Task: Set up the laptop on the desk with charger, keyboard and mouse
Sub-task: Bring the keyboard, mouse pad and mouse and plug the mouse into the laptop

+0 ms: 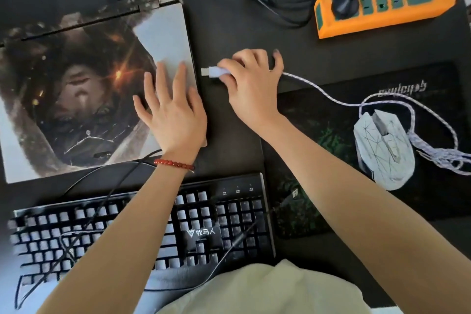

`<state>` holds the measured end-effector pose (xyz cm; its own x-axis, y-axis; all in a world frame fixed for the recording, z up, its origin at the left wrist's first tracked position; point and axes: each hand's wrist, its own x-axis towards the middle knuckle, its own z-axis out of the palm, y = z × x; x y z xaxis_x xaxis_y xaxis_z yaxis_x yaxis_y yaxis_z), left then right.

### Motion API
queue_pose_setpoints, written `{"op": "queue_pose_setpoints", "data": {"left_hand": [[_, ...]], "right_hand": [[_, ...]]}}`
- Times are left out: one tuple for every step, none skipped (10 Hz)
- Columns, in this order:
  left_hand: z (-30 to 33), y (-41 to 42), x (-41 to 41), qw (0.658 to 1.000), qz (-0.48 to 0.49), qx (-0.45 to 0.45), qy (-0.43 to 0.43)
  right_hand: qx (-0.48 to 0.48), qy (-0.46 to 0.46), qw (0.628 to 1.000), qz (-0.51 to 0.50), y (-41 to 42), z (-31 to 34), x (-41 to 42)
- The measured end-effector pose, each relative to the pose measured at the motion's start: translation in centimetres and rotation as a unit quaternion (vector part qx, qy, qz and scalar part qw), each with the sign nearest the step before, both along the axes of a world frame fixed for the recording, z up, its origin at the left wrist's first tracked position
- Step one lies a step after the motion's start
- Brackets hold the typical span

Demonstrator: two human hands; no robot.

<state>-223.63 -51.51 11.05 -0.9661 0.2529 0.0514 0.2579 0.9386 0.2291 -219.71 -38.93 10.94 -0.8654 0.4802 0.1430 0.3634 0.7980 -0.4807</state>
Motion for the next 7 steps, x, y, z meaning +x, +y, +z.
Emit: {"op": "queue_pose_setpoints", "data": {"left_hand": [[0.2,0.1,0.1,1.0,0.005,0.003,-0.001],[0.2,0.2,0.2,1.0,0.006,0.001,0.006],[0.0,0.1,0.1,1.0,0.007,-0.002,0.013],[0.0,0.2,0.2,1.0,0.011,-0.004,0.014],[0.1,0.3,0.2,1.0,0.014,-0.004,0.013],[0.1,0.3,0.3,1.0,0.016,-0.002,0.013],[0.1,0.3,0.3,1.0,0.015,-0.005,0.015]], "right_hand": [[0.001,-0.009,1.0,0.03,0.1,0.2,-0.8],[-0.002,-0.028,0.999,0.046,0.3,-0.2,-1.3],[-0.007,-0.033,0.998,0.051,0.6,-0.7,-1.5],[-0.009,-0.038,0.998,0.054,0.9,-0.6,-2.1],[-0.013,-0.04,0.997,0.059,1.1,-0.4,-2.5],[-0.016,-0.039,0.997,0.066,1.3,-0.3,-2.8],[-0.011,-0.049,0.996,0.072,1.5,-0.3,-3.0]]}}
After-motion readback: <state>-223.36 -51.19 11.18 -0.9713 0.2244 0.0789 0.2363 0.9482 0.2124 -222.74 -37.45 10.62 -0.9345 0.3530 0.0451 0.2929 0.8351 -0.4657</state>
